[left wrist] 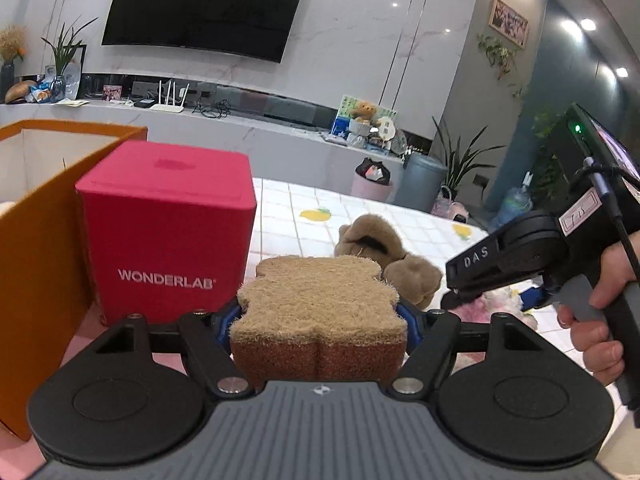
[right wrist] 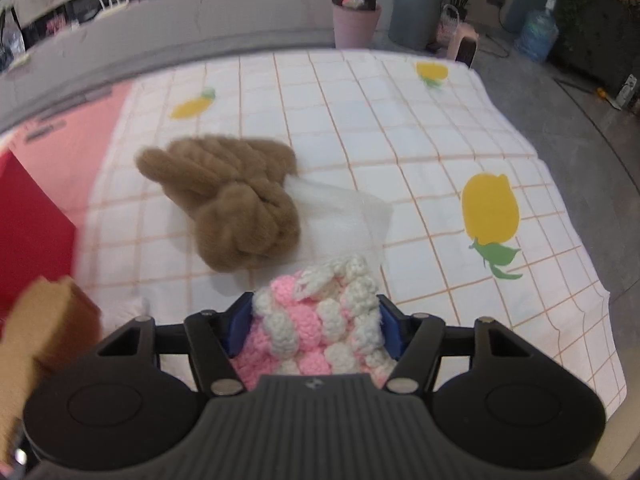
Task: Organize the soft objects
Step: 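Lift the sponge with the left gripper while the right lifts the crocheted pouch, then lower the sponge into the orange box and open the left gripper while the right carries the pouch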
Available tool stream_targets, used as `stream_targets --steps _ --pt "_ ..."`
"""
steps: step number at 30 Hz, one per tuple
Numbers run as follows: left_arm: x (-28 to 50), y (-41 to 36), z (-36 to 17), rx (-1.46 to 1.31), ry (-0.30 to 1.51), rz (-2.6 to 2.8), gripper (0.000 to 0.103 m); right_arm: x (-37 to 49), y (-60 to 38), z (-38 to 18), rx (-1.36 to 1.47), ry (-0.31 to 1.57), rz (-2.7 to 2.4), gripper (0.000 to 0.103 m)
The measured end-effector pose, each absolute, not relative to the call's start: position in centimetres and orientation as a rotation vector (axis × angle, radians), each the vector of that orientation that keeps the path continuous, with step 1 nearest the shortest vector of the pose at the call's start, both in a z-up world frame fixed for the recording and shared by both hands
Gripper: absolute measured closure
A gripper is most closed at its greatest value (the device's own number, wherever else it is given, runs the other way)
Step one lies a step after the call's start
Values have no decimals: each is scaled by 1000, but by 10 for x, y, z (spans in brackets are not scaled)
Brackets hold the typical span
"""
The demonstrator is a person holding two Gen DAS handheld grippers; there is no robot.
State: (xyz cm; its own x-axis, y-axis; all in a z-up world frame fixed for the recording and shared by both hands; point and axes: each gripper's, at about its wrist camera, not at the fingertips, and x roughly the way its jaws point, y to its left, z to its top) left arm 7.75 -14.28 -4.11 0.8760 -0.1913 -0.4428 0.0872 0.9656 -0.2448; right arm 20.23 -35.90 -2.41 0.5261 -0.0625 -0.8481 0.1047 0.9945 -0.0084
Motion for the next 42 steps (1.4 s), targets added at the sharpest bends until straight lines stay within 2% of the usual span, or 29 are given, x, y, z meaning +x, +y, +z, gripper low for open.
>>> stream_targets --steps 9,18,23,30,34,42 --pt "69 -141 -4 -238 418 -169 19 165 -348 27 100 824 -156 40" --pt "56 -123 61 -205 317 -145 19 113 -320 107 193 559 -133 40" --pt "40 -95 96 -142 210 -96 19 83 -260 155 55 389 -125 40" --pt "36 -43 119 -122 166 19 19 52 -171 202 -32 174 12 40" --pt "48 -3 122 -130 177 93 19 59 -128 199 -61 161 97 40" --pt "83 81 93 -211 357 134 19 105 -60 155 -103 332 275 40"
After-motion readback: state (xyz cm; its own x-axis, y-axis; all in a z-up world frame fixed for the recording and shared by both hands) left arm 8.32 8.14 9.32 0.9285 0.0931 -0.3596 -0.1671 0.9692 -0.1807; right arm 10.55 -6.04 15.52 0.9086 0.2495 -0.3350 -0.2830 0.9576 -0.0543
